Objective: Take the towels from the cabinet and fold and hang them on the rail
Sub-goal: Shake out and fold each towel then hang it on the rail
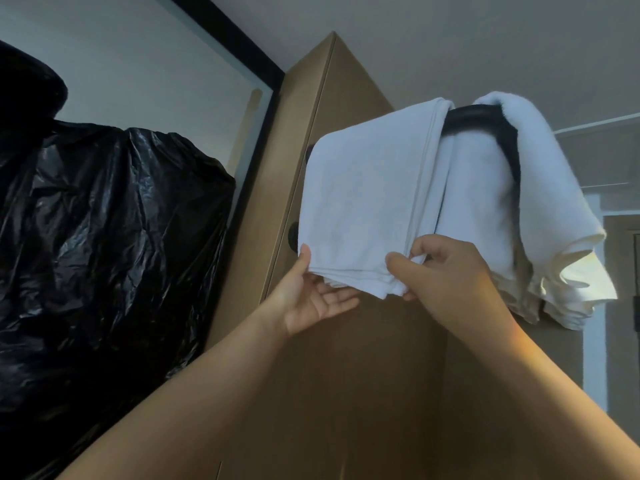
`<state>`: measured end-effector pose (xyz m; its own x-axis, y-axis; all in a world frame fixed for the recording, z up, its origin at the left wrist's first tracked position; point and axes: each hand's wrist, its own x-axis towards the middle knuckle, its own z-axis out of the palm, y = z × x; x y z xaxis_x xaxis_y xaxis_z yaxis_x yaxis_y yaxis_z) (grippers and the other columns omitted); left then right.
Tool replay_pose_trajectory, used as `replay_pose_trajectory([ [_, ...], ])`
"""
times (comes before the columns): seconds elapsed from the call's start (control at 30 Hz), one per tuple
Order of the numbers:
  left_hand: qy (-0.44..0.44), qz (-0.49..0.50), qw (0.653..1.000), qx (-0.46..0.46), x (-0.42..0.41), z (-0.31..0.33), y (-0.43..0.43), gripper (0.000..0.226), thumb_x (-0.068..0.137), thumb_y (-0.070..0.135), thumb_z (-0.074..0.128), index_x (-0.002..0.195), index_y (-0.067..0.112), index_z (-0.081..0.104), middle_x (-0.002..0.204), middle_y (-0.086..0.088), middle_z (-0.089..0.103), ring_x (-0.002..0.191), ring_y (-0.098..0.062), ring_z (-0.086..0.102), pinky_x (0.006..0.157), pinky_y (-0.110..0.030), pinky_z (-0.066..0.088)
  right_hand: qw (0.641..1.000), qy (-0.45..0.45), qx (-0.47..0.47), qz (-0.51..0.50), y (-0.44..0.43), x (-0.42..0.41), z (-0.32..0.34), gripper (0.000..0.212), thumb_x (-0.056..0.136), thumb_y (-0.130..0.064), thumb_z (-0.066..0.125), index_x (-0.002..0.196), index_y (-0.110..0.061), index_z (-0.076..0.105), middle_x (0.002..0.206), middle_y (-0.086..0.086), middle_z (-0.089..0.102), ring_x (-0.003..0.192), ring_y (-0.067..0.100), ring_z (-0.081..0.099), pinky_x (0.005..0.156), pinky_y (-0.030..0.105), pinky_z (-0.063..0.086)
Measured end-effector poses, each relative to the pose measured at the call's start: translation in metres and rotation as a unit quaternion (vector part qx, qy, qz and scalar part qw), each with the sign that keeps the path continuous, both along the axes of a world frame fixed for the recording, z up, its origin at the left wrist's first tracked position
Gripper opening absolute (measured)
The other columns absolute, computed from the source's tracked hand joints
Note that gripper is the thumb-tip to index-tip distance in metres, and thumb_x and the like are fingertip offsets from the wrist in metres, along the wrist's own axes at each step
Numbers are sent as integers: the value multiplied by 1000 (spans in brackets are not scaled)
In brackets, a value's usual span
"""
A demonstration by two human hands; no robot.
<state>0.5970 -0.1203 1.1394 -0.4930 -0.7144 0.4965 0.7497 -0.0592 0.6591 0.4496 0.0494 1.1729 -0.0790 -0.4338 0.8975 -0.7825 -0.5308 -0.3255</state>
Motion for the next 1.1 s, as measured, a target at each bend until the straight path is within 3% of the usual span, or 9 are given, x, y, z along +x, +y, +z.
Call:
replay_pose_trajectory([
  [0.2, 120, 41, 991, 36, -2, 4, 0, 49, 88, 39, 65, 121, 3, 60, 117, -16, 69, 107, -31, 68, 95, -44, 53, 1000, -19, -2, -18, -3, 1, -10, 40, 80, -39, 62, 74, 0, 55, 72, 25, 58, 54, 15, 40, 53, 28, 34],
  [0.33, 96, 88, 991, 44, 3, 6, 1, 42, 87, 31, 69, 116, 1, 63, 114, -14, 71, 105, -29, 69, 84, -42, 59, 998, -44, 22, -39, -5, 3, -9, 36, 77, -41, 62, 73, -5, 60, 71, 18, 63, 52, 15, 44, 53, 26, 37],
  [0.5, 79, 95, 992, 39, 9, 5, 2, 48, 76, 27, 76, 113, -1, 64, 113, -15, 71, 101, -30, 70, 78, -40, 60, 998, -37, 17, -40, -2, 3, -11, 36, 79, -36, 65, 80, 0, 57, 75, 23, 61, 56, 16, 43, 56, 28, 36],
  [0.57, 63, 112, 992, 22, 13, 7, 2, 45, 77, 26, 76, 110, -1, 66, 112, -15, 72, 99, -29, 71, 75, -37, 60, 999, -13, 0, -48, 0, 7, -14, 36, 81, -34, 64, 79, 0, 53, 63, 21, 49, 52, 14, 35, 53, 28, 31],
  [0.67, 35, 137, 990, 7, 17, 9, 3, 34, 84, 26, 72, 105, 0, 67, 102, -14, 75, 91, -26, 73, 67, -33, 60, 998, 12, -25, -55, 6, 14, -17, 35, 82, -33, 61, 73, -3, 44, 53, 3, 30, 48, 12, 25, 50, 29, 28],
  [0.9, 5, 202, 979, -2, 15, 13, 11, 33, 92, 24, 65, 106, -6, 64, 99, -15, 75, 89, -25, 74, 65, -31, 60, 997, 15, -61, -55, 6, 25, -20, 30, 81, -36, 62, 72, -9, 53, 56, 11, 45, 50, 14, 36, 51, 32, 36],
  [0.97, -15, 214, 977, -4, 17, 14, 13, 29, 93, 21, 63, 103, -6, 64, 97, -14, 75, 88, -25, 74, 70, -33, 61, 997, -6, -50, -55, 3, 18, -21, 28, 81, -37, 63, 74, -10, 54, 62, 16, 58, 53, 22, 48, 54, 34, 42],
  [1.03, -51, 239, 969, -20, 21, 12, 17, 26, 95, 18, 61, 103, -7, 62, 96, -15, 75, 84, -23, 74, 72, -33, 61, 997, -35, -38, -56, 2, 10, -21, 26, 81, -37, 63, 75, -13, 55, 65, 14, 62, 65, 25, 63, 57, 33, 42],
  [1.1, -104, 293, 949, -47, 27, 6, 22, 29, 95, 20, 61, 108, -6, 58, 102, -18, 70, 85, -23, 72, 73, -33, 61, 997, -48, -37, -55, 1, 6, -23, 22, 82, -39, 63, 77, -19, 55, 65, 6, 64, 69, 23, 65, 59, 31, 43],
])
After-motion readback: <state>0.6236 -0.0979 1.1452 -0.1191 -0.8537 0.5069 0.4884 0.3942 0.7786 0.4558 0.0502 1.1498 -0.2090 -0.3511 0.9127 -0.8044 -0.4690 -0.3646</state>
